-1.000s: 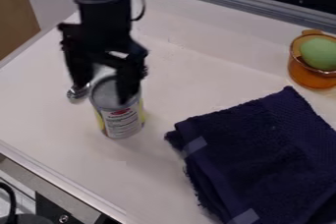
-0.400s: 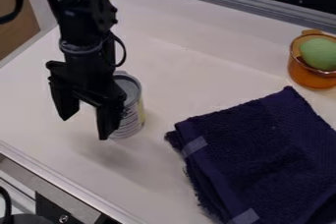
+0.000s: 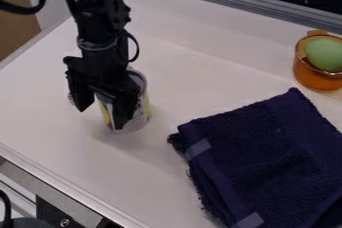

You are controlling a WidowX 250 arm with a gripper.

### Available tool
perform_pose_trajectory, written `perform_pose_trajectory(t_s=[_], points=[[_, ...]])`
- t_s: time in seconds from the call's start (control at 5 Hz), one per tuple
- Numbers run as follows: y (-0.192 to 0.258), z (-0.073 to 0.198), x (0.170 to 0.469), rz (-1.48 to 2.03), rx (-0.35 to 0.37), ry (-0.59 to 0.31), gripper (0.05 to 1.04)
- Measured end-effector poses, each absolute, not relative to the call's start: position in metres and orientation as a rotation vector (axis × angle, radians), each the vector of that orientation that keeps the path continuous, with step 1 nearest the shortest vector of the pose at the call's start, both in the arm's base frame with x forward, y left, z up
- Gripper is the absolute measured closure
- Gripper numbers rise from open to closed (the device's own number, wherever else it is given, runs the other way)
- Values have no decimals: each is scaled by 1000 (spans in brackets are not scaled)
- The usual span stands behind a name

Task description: Push the can to the top centre of the table

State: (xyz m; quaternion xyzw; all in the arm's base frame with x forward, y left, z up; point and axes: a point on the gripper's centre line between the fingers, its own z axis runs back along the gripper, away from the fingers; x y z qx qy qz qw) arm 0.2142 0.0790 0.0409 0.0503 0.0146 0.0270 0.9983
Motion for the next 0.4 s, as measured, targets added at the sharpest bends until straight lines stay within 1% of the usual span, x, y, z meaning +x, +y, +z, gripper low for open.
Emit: perform_pose_trajectory(t_s=[0.2, 0.4], points=[[82, 33, 236, 48, 112, 35, 84], [81, 29, 257, 38, 121, -1, 84]])
